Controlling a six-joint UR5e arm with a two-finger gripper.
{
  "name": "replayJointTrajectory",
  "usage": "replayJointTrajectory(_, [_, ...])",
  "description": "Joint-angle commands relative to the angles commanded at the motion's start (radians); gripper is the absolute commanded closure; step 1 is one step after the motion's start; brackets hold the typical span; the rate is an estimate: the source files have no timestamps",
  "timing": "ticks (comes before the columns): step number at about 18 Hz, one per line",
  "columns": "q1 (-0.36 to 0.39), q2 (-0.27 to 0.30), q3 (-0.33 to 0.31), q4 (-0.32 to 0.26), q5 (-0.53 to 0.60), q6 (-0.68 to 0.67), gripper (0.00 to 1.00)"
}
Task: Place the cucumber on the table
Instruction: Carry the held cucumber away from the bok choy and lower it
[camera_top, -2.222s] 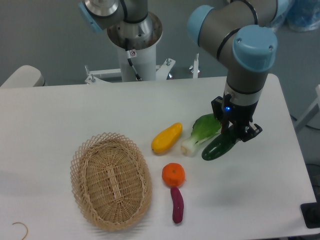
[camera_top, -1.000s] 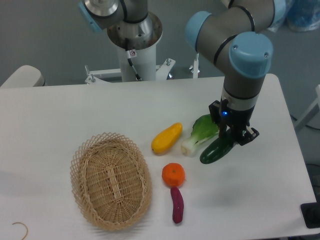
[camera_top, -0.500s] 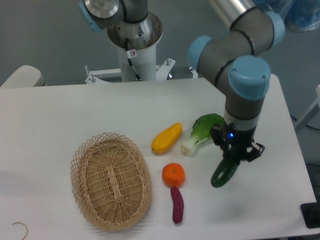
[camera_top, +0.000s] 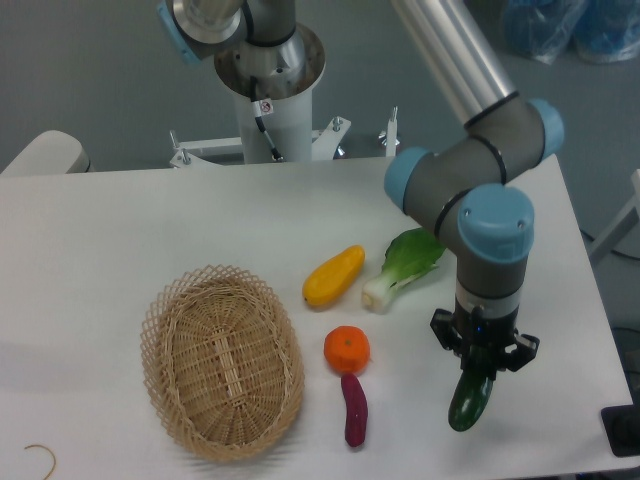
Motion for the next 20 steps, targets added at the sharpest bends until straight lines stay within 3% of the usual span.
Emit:
replayJointTrajectory(4, [-0.034, -0.005, -0.037, 0.011, 0.012, -0.002, 0.70])
replayJointTrajectory(6, [-0.043, 0.003, -0.066, 0.020, 0.090, -0.003, 0.70])
replayJointTrajectory(13, [-0.063, -0.003, -0.066, 0.026, 0.133, -0.049, 0.68])
replayJointTrajectory(14, [-0.063, -0.003, -0.068, 0.026, 0.133, -0.049, 0.62])
replayJointTrajectory(15, [-0.063, -0.003, -0.063, 0.026, 0.133, -0.048, 0.49])
replayJointTrajectory(17, [-0.063, -0.005, -0.058, 0.026, 0.133, -0.043, 0.00])
replayJointTrajectory(20, [-0.060, 0.006, -0.045, 0.026, 0.133, -0.049, 0.00])
